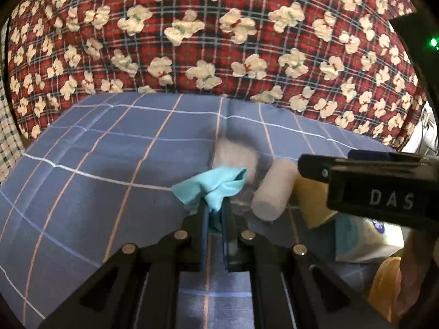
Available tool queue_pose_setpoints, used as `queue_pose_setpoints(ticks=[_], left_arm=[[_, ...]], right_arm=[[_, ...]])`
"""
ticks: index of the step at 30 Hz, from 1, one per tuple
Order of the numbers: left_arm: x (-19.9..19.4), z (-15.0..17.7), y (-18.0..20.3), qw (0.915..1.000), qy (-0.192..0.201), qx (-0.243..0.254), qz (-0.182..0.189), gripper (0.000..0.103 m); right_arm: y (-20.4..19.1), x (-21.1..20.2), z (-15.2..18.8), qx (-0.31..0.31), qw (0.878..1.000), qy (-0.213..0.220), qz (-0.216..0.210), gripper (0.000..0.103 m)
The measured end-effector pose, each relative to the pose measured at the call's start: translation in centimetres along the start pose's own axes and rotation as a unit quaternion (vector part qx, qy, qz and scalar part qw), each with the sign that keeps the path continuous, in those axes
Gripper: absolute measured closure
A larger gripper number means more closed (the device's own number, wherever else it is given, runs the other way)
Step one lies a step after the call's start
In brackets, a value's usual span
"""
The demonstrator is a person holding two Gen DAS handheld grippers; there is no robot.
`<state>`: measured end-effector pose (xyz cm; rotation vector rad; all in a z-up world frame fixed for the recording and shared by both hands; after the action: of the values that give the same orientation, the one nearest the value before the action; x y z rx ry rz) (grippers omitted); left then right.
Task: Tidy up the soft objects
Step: 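Grasp the teal cloth with the left gripper, then grasp and lift the yellow sponge with the right gripper while the left gripper holds the teal cloth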
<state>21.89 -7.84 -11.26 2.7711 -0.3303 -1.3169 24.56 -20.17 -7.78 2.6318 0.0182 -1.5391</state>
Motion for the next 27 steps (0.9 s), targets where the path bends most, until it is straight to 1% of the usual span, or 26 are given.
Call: queue_pose_setpoints(ticks=[2, 4, 5, 7, 8, 9, 11, 12, 14, 16, 23, 27], left_arm=[[-0.3, 0.0, -0.3, 0.9999, 0.005, -0.007, 0.008, 0.097], [-0.4, 0.0, -0.3, 0.9999, 0.009, -0.008, 0.008, 0.097], [-0.5, 0.0, -0.3, 0.9999, 0.01, -0.007, 0.009, 0.097], [-0.5, -0.1, -0.2, 0.9999, 0.012, -0.006, 0.009, 0.097], [-0.6, -0.1, -0.3, 0.9998, 0.013, -0.007, 0.01, 0.097], [-0.6, -0.1, -0.3, 0.9998, 0.014, -0.009, 0.013, 0.097], [-0.6, -0.2, -0.4, 0.9998, 0.013, -0.01, 0.014, 0.097], [-0.6, -0.2, -0.4, 0.9998, 0.013, -0.011, 0.014, 0.097], [-0.7, -0.2, -0.4, 0.9997, 0.016, -0.013, 0.016, 0.097], [-0.8, -0.2, -0.4, 0.9996, 0.02, -0.013, 0.017, 0.097], [-1.2, -0.2, -0.6, 0.9993, 0.03, -0.019, 0.015, 0.097], [-1.5, -0.3, -0.7, 0.9991, 0.037, -0.017, 0.009, 0.097]], right_arm=[[-0.1, 0.6, 0.0, 0.0, 1.0, -0.013, 0.0, 0.024], [0.1, 1.2, 0.0, 0.0, 1.0, -0.021, 0.019, 0.025], [0.1, 1.4, -0.1, 0.0, 1.0, -0.023, 0.017, 0.025], [0.2, 1.9, 0.1, 0.0, 0.999, -0.035, 0.018, 0.031], [0.1, 2.3, 0.2, -0.002, 0.999, -0.042, 0.017, 0.04], [0.1, 2.7, 0.4, 0.0, 0.999, -0.052, 0.012, 0.045], [0.1, 3.5, 0.7, 0.001, 0.998, -0.068, 0.013, 0.047], [0.0, 3.7, 0.8, 0.001, 0.997, -0.071, 0.01, 0.053], [0.0, 3.5, 0.7, -0.001, 0.998, -0.067, 0.013, 0.059], [-0.3, 3.2, 0.6, 0.0, 0.998, -0.065, 0.0, 0.061], [-1.4, 1.4, 1.2, 0.024, 0.999, -0.035, -0.03, 0.062], [-2.8, 0.4, 1.4, 0.02, 0.999, -0.006, -0.026, 0.062]])
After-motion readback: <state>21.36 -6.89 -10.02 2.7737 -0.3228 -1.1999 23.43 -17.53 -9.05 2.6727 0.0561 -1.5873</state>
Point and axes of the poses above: each gripper's, at about its wrist camera, not at the fingertips, and x roughly the way its jaws point, y to its right, z to its underside, the point moved 7 cm from there along x, roughly the way its jaws point, and after that the axes turned 8 degrees about -y, right-handed, at the moved point
